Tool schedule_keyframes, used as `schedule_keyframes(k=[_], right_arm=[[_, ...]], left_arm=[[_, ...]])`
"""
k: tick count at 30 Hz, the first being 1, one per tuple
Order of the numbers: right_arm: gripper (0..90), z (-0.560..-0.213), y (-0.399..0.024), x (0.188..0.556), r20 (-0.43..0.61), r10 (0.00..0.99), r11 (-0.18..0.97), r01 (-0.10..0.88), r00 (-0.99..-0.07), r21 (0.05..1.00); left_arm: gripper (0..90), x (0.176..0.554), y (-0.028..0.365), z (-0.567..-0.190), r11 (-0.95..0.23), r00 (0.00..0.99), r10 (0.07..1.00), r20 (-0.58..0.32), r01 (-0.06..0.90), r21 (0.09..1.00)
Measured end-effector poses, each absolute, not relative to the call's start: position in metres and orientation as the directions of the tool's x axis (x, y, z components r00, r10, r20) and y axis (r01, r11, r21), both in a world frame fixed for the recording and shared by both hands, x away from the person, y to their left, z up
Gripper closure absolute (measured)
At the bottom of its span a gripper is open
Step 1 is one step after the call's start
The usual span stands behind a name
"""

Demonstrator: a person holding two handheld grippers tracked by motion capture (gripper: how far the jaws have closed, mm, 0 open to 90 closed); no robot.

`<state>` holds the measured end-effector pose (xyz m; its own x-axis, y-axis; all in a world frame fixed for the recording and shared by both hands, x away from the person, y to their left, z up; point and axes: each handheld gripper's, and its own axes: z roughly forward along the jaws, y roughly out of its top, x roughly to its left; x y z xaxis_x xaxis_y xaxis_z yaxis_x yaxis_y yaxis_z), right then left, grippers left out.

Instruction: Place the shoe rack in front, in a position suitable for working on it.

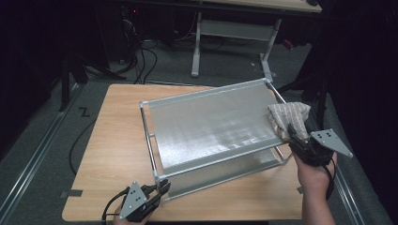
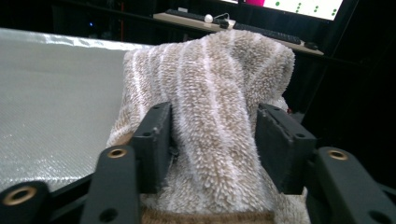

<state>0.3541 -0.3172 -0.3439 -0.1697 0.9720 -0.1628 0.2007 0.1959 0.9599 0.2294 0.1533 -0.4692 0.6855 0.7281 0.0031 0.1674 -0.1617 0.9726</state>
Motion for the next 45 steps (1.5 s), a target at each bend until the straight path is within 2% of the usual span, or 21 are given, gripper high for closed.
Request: schedule_keyframes(k=[8,15,28,34,45], right_arm=[[54.1,-0.355,-0.317,0.360,-0.088,0.970,0.139,0.222,-0.228,0.965],[54.2,-0.356,-0.295,0.350,-0.073,0.957,0.140,0.222,-0.282,0.965],[54.2,-0.360,-0.214,0.319,-0.104,0.891,0.194,0.165,-0.443,0.967],[54.3,-0.360,-0.172,0.307,-0.116,0.832,0.224,0.137,-0.543,0.965],[54.4,-0.359,-0.106,0.284,-0.137,0.729,0.259,0.086,-0.670,0.962]], left_arm=[[80.1,0.230,0.154,-0.470,-0.144,0.692,0.722,-0.014,0.170,0.975],[80.2,0.230,0.154,-0.471,-0.141,0.695,0.719,-0.015,0.168,0.976],[80.2,0.229,0.153,-0.470,-0.157,0.689,0.724,0.007,0.155,0.975],[80.2,0.229,0.153,-0.470,-0.165,0.686,0.728,0.015,0.154,0.974],[80.3,0.229,0.153,-0.470,-0.169,0.686,0.727,0.021,0.150,0.974]])
